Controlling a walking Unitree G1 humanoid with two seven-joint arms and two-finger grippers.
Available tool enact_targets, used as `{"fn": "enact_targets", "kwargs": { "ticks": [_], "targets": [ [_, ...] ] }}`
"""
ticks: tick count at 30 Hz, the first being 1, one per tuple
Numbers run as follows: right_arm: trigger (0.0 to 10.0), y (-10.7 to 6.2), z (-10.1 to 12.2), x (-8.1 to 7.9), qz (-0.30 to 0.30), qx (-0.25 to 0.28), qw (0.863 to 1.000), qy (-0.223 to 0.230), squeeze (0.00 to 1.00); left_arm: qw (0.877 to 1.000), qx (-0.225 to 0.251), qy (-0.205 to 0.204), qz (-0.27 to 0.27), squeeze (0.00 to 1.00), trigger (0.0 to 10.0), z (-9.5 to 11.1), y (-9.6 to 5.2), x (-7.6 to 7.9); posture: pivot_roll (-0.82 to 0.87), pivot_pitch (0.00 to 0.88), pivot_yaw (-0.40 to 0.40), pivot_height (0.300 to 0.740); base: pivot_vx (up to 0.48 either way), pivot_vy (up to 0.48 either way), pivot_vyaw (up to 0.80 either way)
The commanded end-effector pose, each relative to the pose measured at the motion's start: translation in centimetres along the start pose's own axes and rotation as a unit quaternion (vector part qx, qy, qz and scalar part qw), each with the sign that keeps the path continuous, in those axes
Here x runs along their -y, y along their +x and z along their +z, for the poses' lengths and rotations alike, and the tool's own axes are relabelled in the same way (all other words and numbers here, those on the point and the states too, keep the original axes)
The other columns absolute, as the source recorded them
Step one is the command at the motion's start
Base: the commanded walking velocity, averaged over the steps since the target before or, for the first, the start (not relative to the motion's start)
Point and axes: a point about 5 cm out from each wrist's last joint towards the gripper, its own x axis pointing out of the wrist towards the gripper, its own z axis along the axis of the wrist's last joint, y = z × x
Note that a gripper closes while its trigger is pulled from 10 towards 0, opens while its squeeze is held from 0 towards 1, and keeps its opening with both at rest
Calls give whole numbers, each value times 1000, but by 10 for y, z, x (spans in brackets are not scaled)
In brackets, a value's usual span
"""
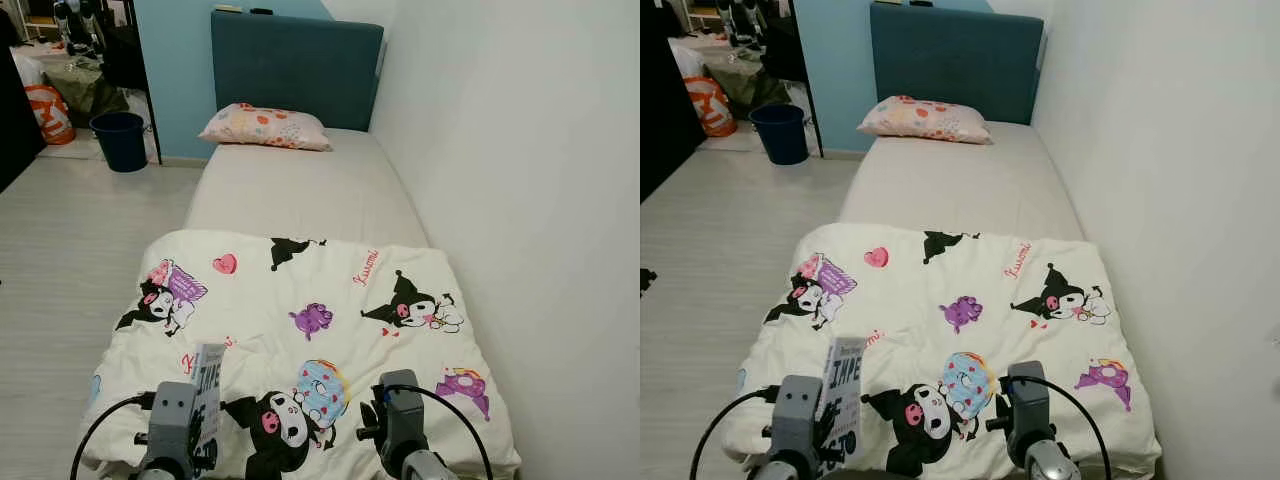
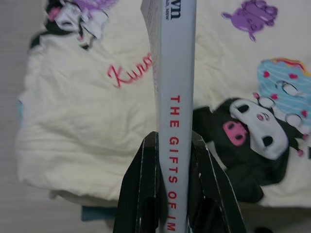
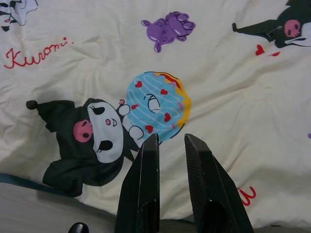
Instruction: Clean up the room
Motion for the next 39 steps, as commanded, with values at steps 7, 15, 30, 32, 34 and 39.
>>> {"fn": "enact_targets", "kwargs": {
  "ticks": [7,15,30,32,34,39],
  "targets": [
    [10000,-7,-12,4,-14,-15,1000,-4,0,999,-21,33,-5,0,10000,-15,-10,10,35,143,-89,728,0,0,0],
    [10000,-7,-10,6,-19,-7,1000,14,0,998,19,59,-29,0,10000,-6,-13,19,36,143,-89,728,0,0,0],
    [10000,-5,-5,4,-16,6,1000,12,0,997,21,62,-42,0,10000,-5,-14,24,34,136,-87,728,0,0,0],
    [10000,-5,-6,5,-14,2,1000,15,0,997,20,62,-46,0,10000,-6,-15,26,34,135,-89,728,0,0,0],
    [10000,-5,-6,5,-12,3,1000,16,0,997,18,60,-43,0,10000,-6,-15,25,32,137,-88,728,0,0,0],
    [10000,-4,-5,3,-9,4,1000,15,0,997,17,61,-43,0,10000,-6,-14,24,33,136,-83,728,0,0,0]
  ]
}}
